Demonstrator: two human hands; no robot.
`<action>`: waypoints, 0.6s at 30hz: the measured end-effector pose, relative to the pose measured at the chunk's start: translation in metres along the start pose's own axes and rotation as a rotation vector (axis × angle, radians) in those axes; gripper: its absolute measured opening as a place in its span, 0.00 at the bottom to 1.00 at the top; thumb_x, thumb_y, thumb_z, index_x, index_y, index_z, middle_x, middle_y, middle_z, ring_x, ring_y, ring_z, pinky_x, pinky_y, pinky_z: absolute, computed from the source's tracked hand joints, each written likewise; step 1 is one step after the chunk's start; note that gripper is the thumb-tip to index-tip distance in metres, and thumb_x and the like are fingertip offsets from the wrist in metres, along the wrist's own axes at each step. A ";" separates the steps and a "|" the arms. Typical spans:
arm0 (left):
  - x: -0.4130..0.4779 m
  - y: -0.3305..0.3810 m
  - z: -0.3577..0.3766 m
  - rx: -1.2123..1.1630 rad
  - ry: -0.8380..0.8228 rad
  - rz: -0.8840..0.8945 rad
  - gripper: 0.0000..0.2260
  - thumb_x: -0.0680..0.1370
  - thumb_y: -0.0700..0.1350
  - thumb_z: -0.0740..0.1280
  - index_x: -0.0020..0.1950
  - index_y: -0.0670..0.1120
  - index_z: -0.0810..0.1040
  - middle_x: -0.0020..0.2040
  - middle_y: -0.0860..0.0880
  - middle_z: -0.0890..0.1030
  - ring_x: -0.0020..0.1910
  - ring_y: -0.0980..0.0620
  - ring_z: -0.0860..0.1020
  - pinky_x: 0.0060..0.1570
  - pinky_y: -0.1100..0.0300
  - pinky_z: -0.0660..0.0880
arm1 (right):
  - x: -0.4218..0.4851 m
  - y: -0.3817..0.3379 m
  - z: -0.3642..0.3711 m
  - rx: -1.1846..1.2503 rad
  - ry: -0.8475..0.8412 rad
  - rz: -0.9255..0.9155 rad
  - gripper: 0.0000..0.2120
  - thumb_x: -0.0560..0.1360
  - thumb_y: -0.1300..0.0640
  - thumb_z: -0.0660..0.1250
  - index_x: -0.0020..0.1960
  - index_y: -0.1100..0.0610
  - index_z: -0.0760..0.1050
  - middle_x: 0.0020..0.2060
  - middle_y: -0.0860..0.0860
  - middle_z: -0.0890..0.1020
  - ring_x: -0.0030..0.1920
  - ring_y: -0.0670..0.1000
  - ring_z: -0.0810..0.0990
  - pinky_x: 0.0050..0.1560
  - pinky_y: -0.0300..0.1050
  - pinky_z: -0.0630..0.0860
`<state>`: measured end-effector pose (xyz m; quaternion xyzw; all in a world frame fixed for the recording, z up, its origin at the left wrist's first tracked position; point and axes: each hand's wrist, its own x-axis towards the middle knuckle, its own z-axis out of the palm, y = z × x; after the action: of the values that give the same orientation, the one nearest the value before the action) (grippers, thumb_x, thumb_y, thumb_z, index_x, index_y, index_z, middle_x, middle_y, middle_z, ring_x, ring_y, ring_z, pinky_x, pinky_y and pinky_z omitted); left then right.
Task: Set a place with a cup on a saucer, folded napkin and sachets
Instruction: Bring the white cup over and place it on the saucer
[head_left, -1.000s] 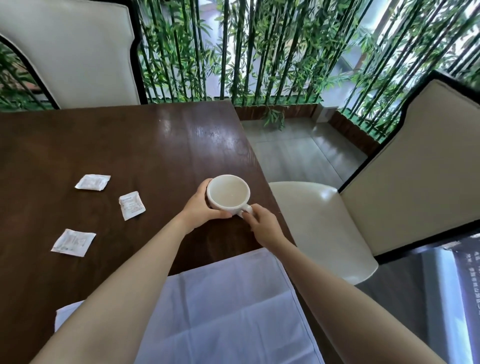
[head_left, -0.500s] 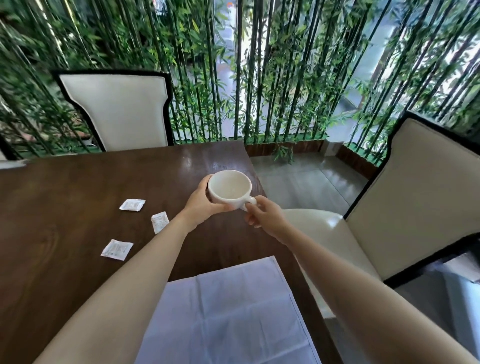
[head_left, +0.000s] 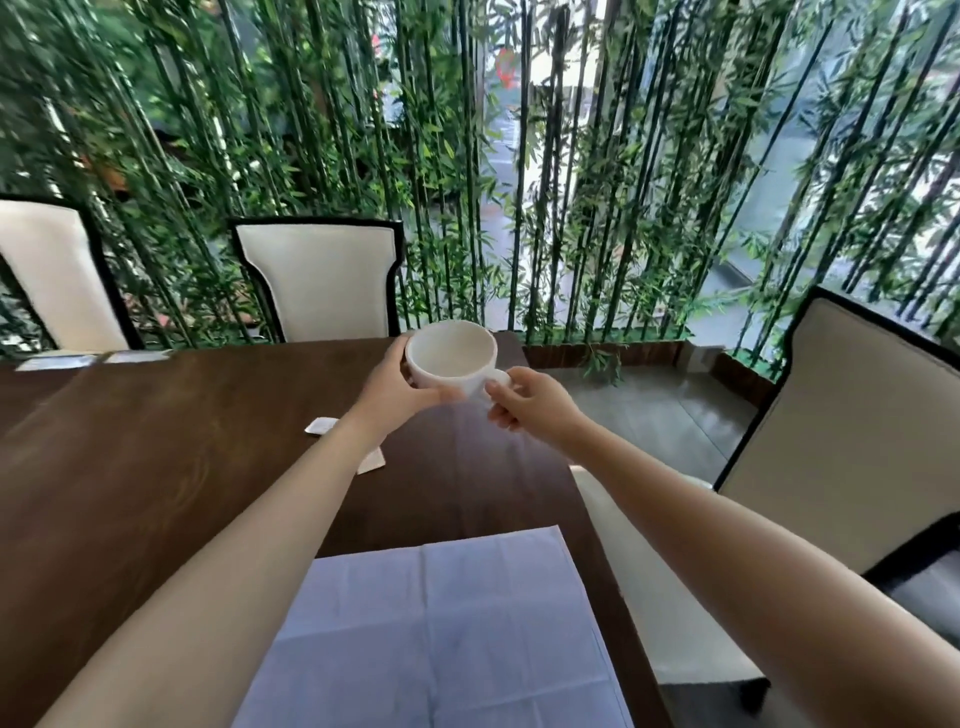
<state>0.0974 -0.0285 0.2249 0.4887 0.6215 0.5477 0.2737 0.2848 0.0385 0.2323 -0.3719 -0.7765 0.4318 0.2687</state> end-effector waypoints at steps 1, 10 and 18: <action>-0.008 0.004 -0.006 -0.002 0.014 0.008 0.39 0.60 0.44 0.81 0.68 0.52 0.68 0.60 0.52 0.78 0.59 0.53 0.76 0.52 0.62 0.75 | -0.004 -0.006 0.002 0.000 -0.019 -0.009 0.14 0.76 0.51 0.63 0.47 0.63 0.74 0.42 0.63 0.84 0.38 0.57 0.81 0.48 0.55 0.78; -0.110 0.035 -0.068 0.037 0.197 0.002 0.41 0.55 0.49 0.80 0.66 0.51 0.70 0.62 0.49 0.77 0.62 0.51 0.75 0.62 0.46 0.73 | -0.047 -0.056 0.052 0.164 -0.252 -0.144 0.12 0.79 0.52 0.60 0.40 0.55 0.73 0.30 0.50 0.80 0.29 0.47 0.76 0.30 0.34 0.74; -0.223 0.039 -0.128 0.122 0.397 -0.059 0.36 0.60 0.45 0.81 0.65 0.55 0.70 0.62 0.53 0.77 0.62 0.54 0.74 0.62 0.50 0.74 | -0.098 -0.093 0.122 0.334 -0.607 -0.155 0.13 0.78 0.50 0.60 0.39 0.56 0.73 0.36 0.54 0.82 0.33 0.46 0.78 0.38 0.37 0.77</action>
<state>0.0803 -0.2870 0.2500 0.3685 0.7092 0.5865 0.1315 0.2190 -0.1312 0.2448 -0.1174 -0.7656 0.6220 0.1148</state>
